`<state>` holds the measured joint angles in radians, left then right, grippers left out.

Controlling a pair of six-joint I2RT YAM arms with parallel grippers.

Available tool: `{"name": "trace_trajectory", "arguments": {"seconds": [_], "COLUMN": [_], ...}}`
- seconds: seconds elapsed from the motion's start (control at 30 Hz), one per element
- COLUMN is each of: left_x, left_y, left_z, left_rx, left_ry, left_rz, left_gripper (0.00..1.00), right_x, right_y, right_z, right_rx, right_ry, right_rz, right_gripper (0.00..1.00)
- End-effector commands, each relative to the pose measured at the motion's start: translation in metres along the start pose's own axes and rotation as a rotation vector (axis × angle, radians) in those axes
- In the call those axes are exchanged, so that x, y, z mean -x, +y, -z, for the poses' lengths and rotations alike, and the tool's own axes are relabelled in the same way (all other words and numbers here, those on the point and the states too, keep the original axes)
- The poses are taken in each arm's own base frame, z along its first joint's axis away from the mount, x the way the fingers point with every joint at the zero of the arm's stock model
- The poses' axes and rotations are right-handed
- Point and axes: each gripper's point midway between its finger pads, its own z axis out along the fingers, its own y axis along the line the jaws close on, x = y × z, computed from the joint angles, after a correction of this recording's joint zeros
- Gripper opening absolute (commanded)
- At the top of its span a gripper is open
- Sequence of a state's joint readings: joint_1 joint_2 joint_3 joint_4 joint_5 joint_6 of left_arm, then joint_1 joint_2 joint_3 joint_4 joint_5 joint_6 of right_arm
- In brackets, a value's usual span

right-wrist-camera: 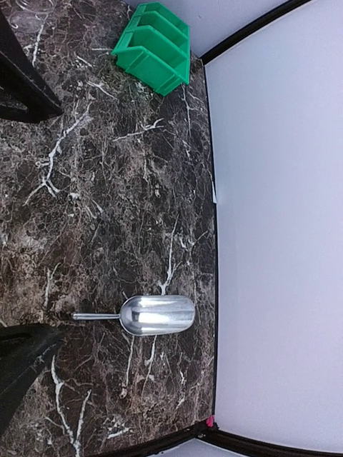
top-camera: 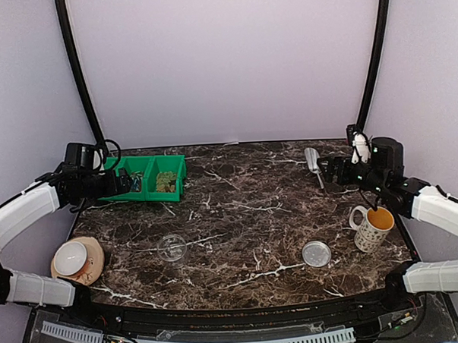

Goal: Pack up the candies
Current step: Move the plate to the center of the board.

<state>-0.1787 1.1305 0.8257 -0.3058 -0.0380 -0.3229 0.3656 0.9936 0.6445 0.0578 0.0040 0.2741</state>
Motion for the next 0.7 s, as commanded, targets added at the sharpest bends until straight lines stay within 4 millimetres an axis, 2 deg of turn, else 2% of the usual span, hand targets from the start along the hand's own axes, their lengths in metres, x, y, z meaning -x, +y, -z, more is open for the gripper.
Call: {"name": "trace_trajectory", "arguments": {"seconds": [0.0,0.13,0.3,0.57,0.67], "left_x": [0.026,0.046,0.058,0.078,0.079], "left_y": [0.0,0.015,0.039,0.053,0.066], "left_z": [-0.009,-0.03,-0.055,-0.088,-0.102], "left_rx": [0.022,0.068,0.191,0.269,0.335], "left_ry": [-0.031,-0.02,0.004,0.004,0.007], "left_rz": [0.051,0.084,0.07,0.031,-0.007], "left_gripper": [0.99,0.97,0.94,0.9,0.87], "right_x": [0.013,0.005,-0.006,-0.012,-0.012], "right_y": [0.006,0.015,0.021,0.028,0.031], "right_z": [-0.002,-0.002,-0.002,-0.003,-0.003], "right_rx": [-0.014,0.012,0.022,0.049,0.06], "right_ry": [-0.081,-0.086,-0.09,-0.1,-0.101], "right_rz": [0.032,0.034,0.039,0.03,0.026], "right_gripper": [0.98,0.98,0.98,0.98,0.98]}}
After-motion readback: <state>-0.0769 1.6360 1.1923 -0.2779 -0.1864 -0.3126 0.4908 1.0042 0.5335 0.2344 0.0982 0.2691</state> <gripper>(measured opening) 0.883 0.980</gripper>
